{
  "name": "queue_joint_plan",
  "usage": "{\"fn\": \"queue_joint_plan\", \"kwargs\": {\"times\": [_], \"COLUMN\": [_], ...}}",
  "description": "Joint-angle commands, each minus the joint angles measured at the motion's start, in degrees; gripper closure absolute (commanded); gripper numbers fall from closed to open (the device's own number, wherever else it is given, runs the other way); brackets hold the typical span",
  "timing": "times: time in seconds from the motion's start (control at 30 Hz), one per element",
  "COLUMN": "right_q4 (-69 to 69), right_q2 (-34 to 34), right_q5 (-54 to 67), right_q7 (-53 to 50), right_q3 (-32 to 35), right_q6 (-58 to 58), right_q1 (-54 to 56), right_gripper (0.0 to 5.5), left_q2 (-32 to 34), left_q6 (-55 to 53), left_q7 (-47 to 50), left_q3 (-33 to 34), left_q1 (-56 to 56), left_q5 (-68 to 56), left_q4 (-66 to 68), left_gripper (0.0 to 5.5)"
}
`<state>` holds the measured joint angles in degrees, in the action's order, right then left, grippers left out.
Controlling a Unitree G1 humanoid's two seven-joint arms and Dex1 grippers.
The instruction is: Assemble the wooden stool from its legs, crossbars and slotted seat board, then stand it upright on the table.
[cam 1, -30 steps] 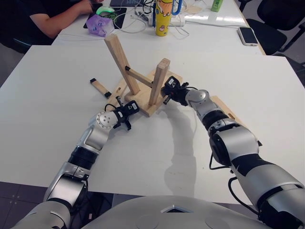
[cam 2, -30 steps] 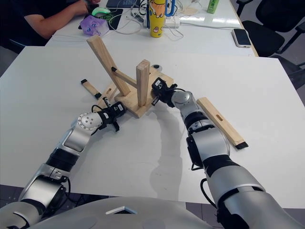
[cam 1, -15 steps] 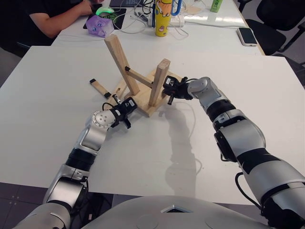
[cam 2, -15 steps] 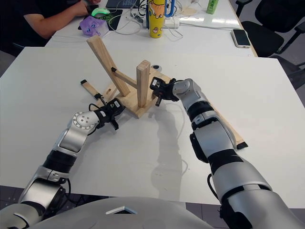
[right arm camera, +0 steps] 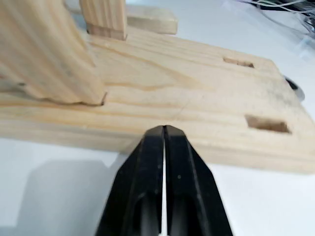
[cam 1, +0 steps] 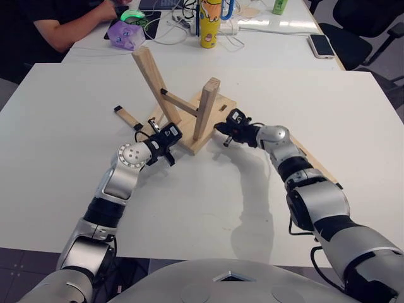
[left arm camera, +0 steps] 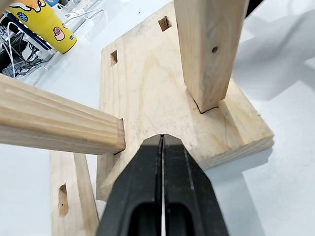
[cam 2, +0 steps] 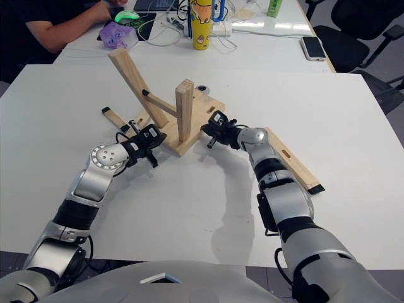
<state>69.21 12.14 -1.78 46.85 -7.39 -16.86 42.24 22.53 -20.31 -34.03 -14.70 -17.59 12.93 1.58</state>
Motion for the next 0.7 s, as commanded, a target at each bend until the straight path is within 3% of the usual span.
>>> {"fn": "queue_joint_plan", "kwargs": {"times": [0.03, 0.17, 0.47, 0.57, 0.7], "right_q4": [2.0, 2.5, -5.4, -7.6, -4.8], "right_q2": [-3.0, -2.9, 0.2, -1.2, -5.7], "right_q5": [-1.4, -1.8, 4.5, 7.1, 4.9], "right_q7": [1.3, -2.1, 6.2, 4.9, 2.7], "right_q3": [-0.4, 0.1, 5.7, 8.2, 6.2], "right_q6": [0.4, 0.6, 0.4, 0.1, -1.4], "right_q1": [-0.5, 0.3, 1.6, 3.8, 4.9], "right_gripper": [5.50, 5.50, 5.50, 5.50, 5.50], "left_q2": [-0.9, -1.8, -4.2, -3.8, -3.1], "left_q6": [1.6, 4.0, 7.6, 6.6, 5.6], "left_q7": [0.7, 1.7, 4.3, 4.0, 3.0], "left_q3": [-1.1, -2.6, -4.1, -4.5, -4.9], "left_q1": [-1.2, -3.5, -6.0, -6.0, -5.5], "left_q5": [0.0, 1.4, 2.4, 2.9, 2.8], "left_q4": [3.2, 7.7, 15.8, 16.7, 17.3], "left_gripper": [5.49, 5.49, 5.49, 5.49, 5.49]}}
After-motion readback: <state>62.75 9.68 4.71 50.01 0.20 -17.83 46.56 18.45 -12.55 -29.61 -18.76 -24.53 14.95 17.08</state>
